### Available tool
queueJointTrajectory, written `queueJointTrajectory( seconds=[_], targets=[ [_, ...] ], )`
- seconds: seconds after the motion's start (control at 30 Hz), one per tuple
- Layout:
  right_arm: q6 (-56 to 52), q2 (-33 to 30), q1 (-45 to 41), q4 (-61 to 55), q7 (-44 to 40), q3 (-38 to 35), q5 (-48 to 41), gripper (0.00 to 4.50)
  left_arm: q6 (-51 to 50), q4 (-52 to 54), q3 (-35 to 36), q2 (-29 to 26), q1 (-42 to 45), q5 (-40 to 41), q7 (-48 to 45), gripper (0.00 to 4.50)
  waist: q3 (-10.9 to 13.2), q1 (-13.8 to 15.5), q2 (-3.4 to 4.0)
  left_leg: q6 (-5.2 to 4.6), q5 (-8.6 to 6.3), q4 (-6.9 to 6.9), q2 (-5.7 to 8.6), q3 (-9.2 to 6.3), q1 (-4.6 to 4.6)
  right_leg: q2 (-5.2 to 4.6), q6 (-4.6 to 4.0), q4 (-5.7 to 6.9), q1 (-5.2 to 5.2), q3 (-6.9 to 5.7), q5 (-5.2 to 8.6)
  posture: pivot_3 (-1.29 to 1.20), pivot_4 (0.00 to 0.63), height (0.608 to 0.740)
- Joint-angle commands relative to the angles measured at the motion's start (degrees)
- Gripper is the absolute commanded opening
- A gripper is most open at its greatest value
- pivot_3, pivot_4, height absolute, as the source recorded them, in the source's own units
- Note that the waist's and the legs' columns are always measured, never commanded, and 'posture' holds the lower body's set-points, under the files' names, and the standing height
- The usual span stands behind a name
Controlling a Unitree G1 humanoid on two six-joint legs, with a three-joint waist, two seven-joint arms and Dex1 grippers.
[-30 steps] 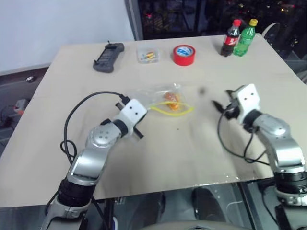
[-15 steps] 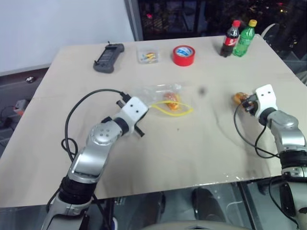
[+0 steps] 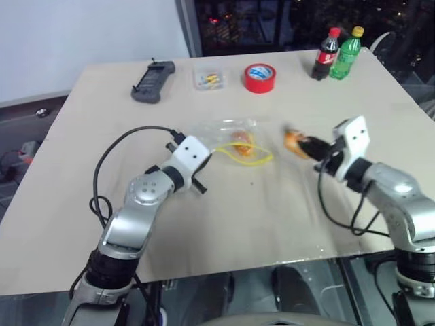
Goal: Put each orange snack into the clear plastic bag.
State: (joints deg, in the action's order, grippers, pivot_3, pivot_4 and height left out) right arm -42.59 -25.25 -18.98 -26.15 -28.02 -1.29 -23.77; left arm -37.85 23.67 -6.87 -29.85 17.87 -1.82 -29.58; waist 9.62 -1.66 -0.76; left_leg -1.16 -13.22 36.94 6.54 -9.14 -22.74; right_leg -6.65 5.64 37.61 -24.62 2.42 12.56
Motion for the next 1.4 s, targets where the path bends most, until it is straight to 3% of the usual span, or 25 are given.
queueJointTrajectory(
  seconds=[0.03, 0.23, 0.53, 0.77, 0.8, 0.87, 0.97, 1.0, 1.27, 1.4],
  targets=[
    [-2.63, 3.97, -1.35, -2.67, 4.74, 4.81, 1.2, 0.44, 0.42, 3.92, 1.31, -0.03, 0.32, 0.72, 0.26, 0.0, 0.0, 0.24, 0.0, 0.0, 0.0, 0.01, 0.01, 0.0, -0.01, -0.01, 0.0, 0.0, 0.0, 0.0, 0.0, 0.0, 0.15, 0.74],
    [-3.25, 7.27, -1.84, -2.32, 6.21, 10.65, 3.15, 0.44, -0.7, 6.0, 1.38, -0.51, -0.93, 2.0, -0.49, 0.0, 0.0, 0.91, 0.0, 0.02, 0.01, 0.0, 0.03, -0.01, -0.01, 0.0, -0.01, 0.0, -0.03, -0.01, 0.0, 0.0, 0.15, 0.74],
    [4.63, 16.85, -7.95, 11.15, 11.58, 13.82, 10.24, 0.44, 0.03, 9.28, -0.12, -2.05, -4.43, 3.4, -2.68, 0.0, 0.0, 0.72, 0.01, 0.1, 0.05, -0.07, -0.02, 0.03, 0.03, 0.07, -0.02, 0.04, -0.08, 0.03, 0.0, 0.0, 0.15, 0.74],
    [12.22, 23.43, -11.33, 22.36, 5.51, 16.49, 9.81, 0.44, 1.34, 8.9, -0.8, -3.0, -6.2, 2.8, -2.65, 0.0, 0.01, 0.27, 0.02, 0.19, 0.11, -0.16, -0.04, 0.03, 0.05, 0.1, -0.03, 0.04, -0.12, 0.06, 0.0, 0.0, 0.15, 0.74],
    [13.71, 23.83, -11.96, 24.45, 4.91, 17.03, 10.67, 0.97, 1.36, 8.71, -0.58, -2.95, -6.26, 2.79, -2.46, 0.0, 0.01, 0.05, 0.02, 0.19, 0.11, -0.17, -0.06, 0.04, 0.06, 0.12, -0.03, 0.04, -0.12, 0.06, -0.01, 0.0, 0.15, 0.74],
    [15.74, 23.98, -12.8, 27.4, 3.81, 17.82, 11.96, 1.48, 1.4, 8.46, -0.38, -2.85, -6.31, 2.78, -2.18, 0.0, 0.01, -0.04, 0.01, 0.2, 0.11, -0.17, -0.06, 0.04, 0.06, 0.12, -0.03, 0.04, -0.12, 0.07, -0.01, 0.0, 0.15, 0.74],
    [17.38, 22.99, -12.79, 28.14, 4.6, 17.61, 14.19, 2.85, 0.73, 8.49, 0.48, -2.18, -6.7, 3.19, -1.32, 0.0, 0.01, -0.06, 0.02, 0.19, 0.11, -0.17, -0.03, 0.03, 0.05, 0.11, -0.03, 0.02, -0.11, 0.07, -0.01, 0.0, 0.15, 0.74],
    [17.82, 22.03, -12.09, 26.97, 4.31, 17.22, 14.51, 3.0, 0.54, 8.53, 0.78, -2.03, -6.83, 3.38, -1.17, 0.0, 0.01, -0.11, 0.02, 0.2, 0.11, -0.17, -0.04, 0.02, 0.05, 0.11, -0.03, 0.02, -0.12, 0.07, -0.01, 0.0, 0.15, 0.74],
    [19.05, 6.48, -2.85, 9.49, -5.95, 14.48, 12.8, 3.0, -1.88, 6.01, 6.65, -1.43, -5.27, 8.97, -2.62, 0.0, 0.01, -0.12, 0.02, 0.11, 0.05, -0.19, -0.03, 0.0, 0.02, 0.09, -0.02, 0.0, -0.12, 0.05, 0.0, 0.0, 0.15, 0.74],
    [28.69, -3.99, -2.11, 11.05, -4.63, 16.21, 25.41, 3.0, -2.46, 5.54, 8.03, -1.7, -3.7, 11.81, -3.88, 0.0, 0.01, -0.18, 0.01, 0.02, 0.0, -0.16, -0.03, 0.06, 0.03, 0.08, 0.0, 0.0, -0.1, 0.04, 0.01, 0.0, 0.15, 0.74]
  ],
)
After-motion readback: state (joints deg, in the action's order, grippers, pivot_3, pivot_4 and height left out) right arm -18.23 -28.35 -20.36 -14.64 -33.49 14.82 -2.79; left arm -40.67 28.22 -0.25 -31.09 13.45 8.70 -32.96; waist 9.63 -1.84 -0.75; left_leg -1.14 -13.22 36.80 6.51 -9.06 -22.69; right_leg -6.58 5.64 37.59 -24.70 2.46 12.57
